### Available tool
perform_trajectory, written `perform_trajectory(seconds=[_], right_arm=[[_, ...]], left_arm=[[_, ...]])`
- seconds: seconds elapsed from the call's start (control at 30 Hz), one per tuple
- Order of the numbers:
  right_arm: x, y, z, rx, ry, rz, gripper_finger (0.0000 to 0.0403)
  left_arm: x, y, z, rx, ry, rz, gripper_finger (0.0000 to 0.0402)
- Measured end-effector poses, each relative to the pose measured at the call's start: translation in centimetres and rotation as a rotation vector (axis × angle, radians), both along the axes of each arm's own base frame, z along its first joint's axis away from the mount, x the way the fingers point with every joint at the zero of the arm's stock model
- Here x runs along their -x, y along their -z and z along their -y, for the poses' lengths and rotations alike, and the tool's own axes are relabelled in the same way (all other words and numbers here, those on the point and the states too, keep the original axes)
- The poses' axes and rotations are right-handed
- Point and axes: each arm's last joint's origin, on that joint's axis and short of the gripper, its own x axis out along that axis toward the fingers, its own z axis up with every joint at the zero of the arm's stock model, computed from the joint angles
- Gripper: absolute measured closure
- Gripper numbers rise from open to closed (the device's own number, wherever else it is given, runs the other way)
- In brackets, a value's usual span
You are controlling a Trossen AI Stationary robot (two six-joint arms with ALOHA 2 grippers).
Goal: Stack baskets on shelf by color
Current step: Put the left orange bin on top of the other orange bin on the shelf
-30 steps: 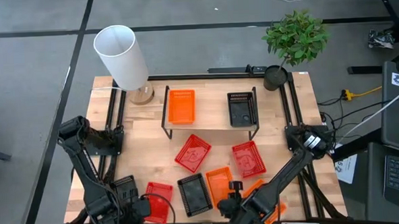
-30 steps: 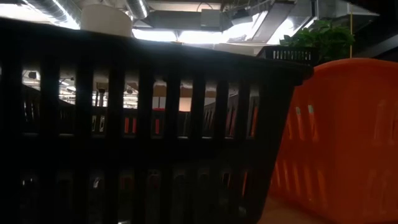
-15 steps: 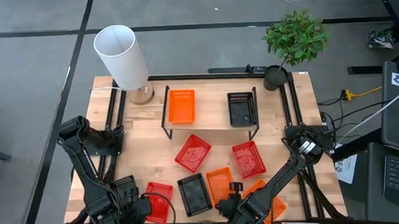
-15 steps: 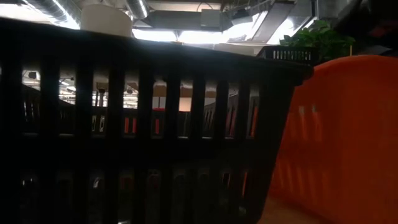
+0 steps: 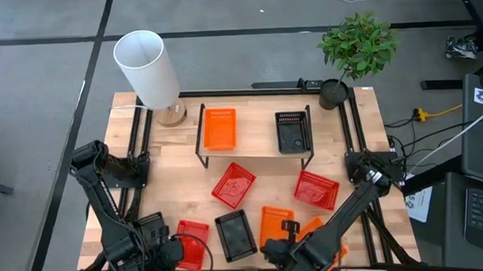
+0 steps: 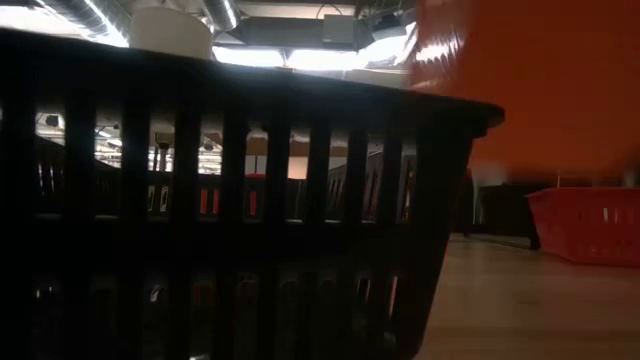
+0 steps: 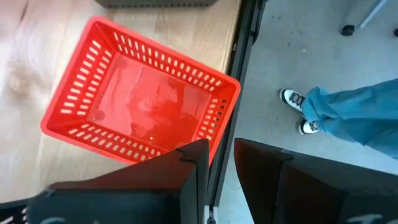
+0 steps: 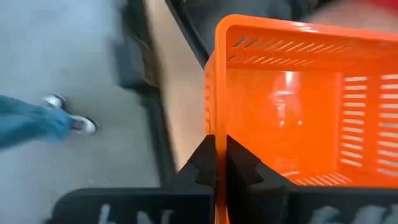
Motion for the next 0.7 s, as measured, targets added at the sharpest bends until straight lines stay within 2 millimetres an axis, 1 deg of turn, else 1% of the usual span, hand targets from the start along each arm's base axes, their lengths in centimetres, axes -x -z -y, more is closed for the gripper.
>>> perform_trajectory(seconds=[0.1, 0.17, 0.23, 0.33, 0.43, 0.5, 0.57, 0.63, 0.7], right_arm=[[-0.1, -4.0, 0.1, -0.009, -0.010, 0.128, 0.0400], [-0.2, -6.6, 0.3, 0.011, -0.019, 0.249, 0.0400], [-0.3, -8.5, 0.8, 0.046, -0.003, 0.410, 0.0401], [-0.6, -10.7, 1.9, 0.191, 0.060, 0.623, 0.0401], [-1.6, -12.6, 3.6, 0.410, 0.128, 0.749, 0.0401], [-2.5, -13.7, 4.9, 0.538, 0.163, 0.786, 0.0401], [-4.2, -14.5, 6.6, 0.605, 0.177, 0.808, 0.0401], [-6.1, -15.1, 8.7, 0.630, 0.144, 0.823, 0.0401], [-7.9, -15.6, 10.9, 0.602, 0.082, 0.852, 0.0401]], left_arm=[[0.0, 0.0, 0.0, -0.004, -0.004, 0.008, 0.0333], [0.0, 0.0, 0.0, -0.004, -0.005, 0.008, 0.0333], [0.0, 0.0, 0.0, -0.004, -0.004, 0.008, 0.0333], [0.0, -0.1, 0.0, 0.001, -0.005, 0.010, 0.0333], [-0.1, -0.1, 0.1, 0.006, -0.005, 0.014, 0.0333], [-0.1, -0.1, 0.0, 0.004, -0.006, 0.014, 0.0333], [-0.1, -0.1, 0.0, 0.002, -0.008, 0.018, 0.0333], [-0.1, -0.1, 0.0, -0.007, -0.015, 0.032, 0.0333], [-0.2, -0.1, 0.0, -0.018, -0.026, 0.051, 0.0333]])
